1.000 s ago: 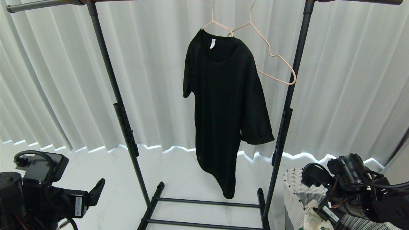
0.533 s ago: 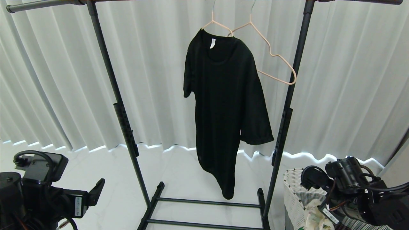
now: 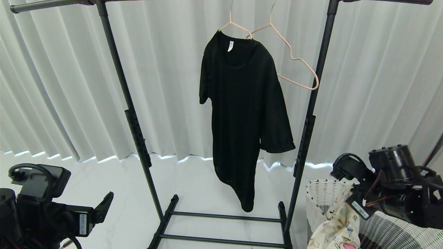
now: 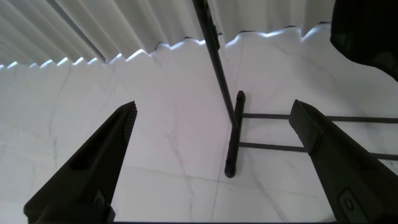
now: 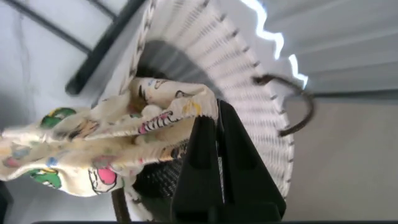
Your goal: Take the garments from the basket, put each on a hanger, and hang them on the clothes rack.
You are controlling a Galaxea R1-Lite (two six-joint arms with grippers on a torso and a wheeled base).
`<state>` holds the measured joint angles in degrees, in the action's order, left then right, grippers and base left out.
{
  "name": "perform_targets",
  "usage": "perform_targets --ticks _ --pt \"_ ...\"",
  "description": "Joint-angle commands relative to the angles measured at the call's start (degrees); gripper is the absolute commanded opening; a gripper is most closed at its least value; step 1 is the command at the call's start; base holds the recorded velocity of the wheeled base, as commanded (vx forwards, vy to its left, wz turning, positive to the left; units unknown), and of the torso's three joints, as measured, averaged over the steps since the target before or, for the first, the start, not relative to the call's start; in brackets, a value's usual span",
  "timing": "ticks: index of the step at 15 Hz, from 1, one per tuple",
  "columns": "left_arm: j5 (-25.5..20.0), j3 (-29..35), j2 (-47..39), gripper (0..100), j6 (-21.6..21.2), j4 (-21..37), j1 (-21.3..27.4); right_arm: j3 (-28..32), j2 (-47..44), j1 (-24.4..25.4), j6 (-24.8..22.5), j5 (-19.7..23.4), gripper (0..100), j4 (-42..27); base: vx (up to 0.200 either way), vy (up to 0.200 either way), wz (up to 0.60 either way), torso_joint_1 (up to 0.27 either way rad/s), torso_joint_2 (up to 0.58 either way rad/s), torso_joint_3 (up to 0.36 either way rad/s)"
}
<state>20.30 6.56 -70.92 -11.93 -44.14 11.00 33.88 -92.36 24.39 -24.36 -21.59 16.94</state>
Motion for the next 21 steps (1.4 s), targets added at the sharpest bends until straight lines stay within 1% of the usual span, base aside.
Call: perform_targets --ticks 1,3,4,7,9,10,11,12,13,14,15,17,19,20,21 --pt "0.01 -0.05 0.96 100 -0.02 0.02 0.96 6.82 5.87 2.24 2.12 0.06 0 -4.99 -0.200 0.000 0.00 -0.002 0.00 -0.002" --pt "0.01 -0.05 1.14 100 -0.11 0.02 1.57 11.21 7.01 3.91 4.67 0.06 0 -10.27 -0.200 0.000 0.00 -0.002 0.00 0.002" --pt "0.01 0.03 1.40 100 -0.11 -0.07 1.75 12.62 7.28 4.52 5.11 0.06 0 -12.11 -0.200 0.000 0.00 -0.002 0.00 -0.002" --pt "-0.08 0.03 2.11 100 -0.28 -0.07 3.15 14.90 7.45 5.40 5.28 0.14 0 -12.81 -0.200 0.000 0.00 0.004 0.00 0.001" --pt "-0.17 0.30 2.11 100 -0.11 -0.07 5.79 16.22 7.28 6.02 5.28 0.50 0 -12.81 -0.200 0.000 0.00 0.002 0.00 0.005" --pt "-0.26 1.35 2.02 100 0.68 -0.07 10.71 17.89 7.01 6.90 5.37 1.02 0 -12.81 0.000 0.000 0.00 0.000 0.00 0.000" --pt "-0.35 3.11 1.58 100 3.67 0.02 15.02 19.56 6.49 7.86 5.46 1.73 0 -12.81 0.000 0.000 0.00 0.000 0.00 0.000" --pt "-0.35 5.57 0.96 100 7.28 0.02 19.50 21.49 5.96 9.27 6.60 2.69 0 -12.81 0.000 0.000 0.00 0.000 0.00 0.000" --pt "-0.35 8.29 -0.35 100 10.70 0.02 24.25 23.87 4.82 11.64 9.06 3.13 0 -12.81 0.000 0.000 0.00 0.000 0.00 0.000" --pt "-0.35 10.49 -1.94 100 12.81 0.02 27.68 26.50 3.76 14.10 10.91 3.13 0 -12.81 0.000 0.000 0.00 0.000 0.00 0.000" --pt "-0.35 13.57 -5.36 100 14.48 0.02 31.54 30.11 2.09 16.65 12.32 3.13 0 -13.25 0.000 0.000 0.00 0.000 0.00 0.000" --pt "-0.35 18.93 -12.66 100 15.19 0.02 36.20 36.43 -0.28 19.82 12.84 3.13 0 -14.84 0.000 0.000 0.00 0.000 0.00 0.000" --pt "-0.79 23.24 -18.90 100 16.07 0.02 40.60 41.27 -1.60 22.28 14.60 3.13 0 -16.07 0.000 0.000 0.00 0.000 0.00 0.000" --pt "-3.77 25.08 -21.18 100 16.07 0.02 42.44 42.68 -1.69 23.24 15.22 3.13 0 -16.77 0.000 0.000 0.00 0.000 0.00 0.000" --pt "-8.34 26.84 -22.94 100 15.98 0.02 43.06 43.11 -1.60 23.95 15.57 3.13 0 -17.03 0.000 0.000 0.00 0.000 0.00 0.000"
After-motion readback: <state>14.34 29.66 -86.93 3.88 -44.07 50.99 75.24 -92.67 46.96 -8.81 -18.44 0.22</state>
